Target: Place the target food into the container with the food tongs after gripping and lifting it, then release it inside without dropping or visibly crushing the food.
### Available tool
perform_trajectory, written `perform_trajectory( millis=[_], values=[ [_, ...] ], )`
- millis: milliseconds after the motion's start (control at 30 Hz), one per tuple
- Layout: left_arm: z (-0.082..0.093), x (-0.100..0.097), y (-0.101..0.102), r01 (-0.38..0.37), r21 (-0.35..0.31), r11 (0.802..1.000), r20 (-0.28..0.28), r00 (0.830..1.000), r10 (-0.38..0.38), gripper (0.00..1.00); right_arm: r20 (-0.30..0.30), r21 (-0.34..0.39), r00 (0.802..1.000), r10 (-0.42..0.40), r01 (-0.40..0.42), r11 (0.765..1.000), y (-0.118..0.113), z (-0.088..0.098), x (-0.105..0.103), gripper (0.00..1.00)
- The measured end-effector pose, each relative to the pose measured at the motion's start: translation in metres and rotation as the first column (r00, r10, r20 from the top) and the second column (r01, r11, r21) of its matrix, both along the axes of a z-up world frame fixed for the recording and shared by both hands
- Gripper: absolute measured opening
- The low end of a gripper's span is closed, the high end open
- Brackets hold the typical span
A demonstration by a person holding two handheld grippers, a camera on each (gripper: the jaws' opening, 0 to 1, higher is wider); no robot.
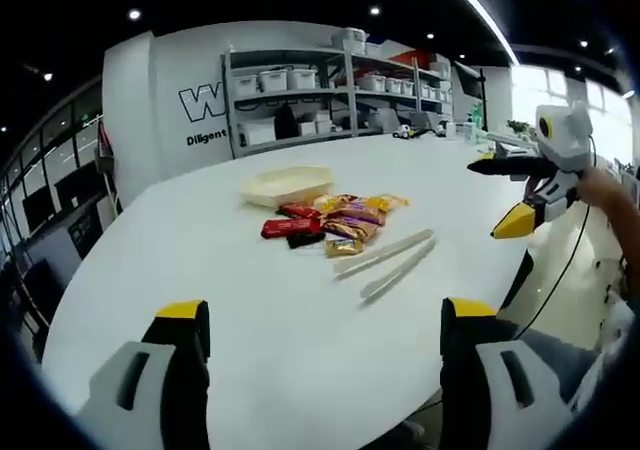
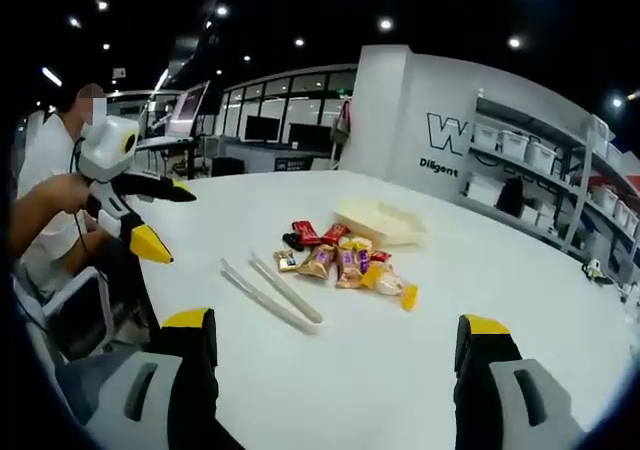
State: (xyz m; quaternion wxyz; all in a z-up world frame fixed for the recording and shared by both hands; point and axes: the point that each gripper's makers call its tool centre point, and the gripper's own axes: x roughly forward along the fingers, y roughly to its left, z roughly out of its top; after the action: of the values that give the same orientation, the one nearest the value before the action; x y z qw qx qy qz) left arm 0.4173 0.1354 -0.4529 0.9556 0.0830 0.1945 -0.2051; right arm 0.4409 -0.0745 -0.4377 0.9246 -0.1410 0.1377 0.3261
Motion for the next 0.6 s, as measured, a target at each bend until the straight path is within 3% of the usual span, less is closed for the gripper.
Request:
perform_trajectory(
  millis=[233,600],
  values=[
    [0.0037,-0.0031,0.0033,-0.017,0.006,1.0,0.023,1.0,0.017,0.92,0.029,-0.013,0.999,0.014,-0.013,1.0,0.0056,0.0046,0.0019,0.99],
    [-0.0037,-0.0007,-0.0024,-0.008,-0.001,1.0,-0.003,1.0,0.008,0.96,0.008,0.017,1.0,0.022,-0.022,1.0,0.0039,0.0051,-0.0031,0.99]
  ],
)
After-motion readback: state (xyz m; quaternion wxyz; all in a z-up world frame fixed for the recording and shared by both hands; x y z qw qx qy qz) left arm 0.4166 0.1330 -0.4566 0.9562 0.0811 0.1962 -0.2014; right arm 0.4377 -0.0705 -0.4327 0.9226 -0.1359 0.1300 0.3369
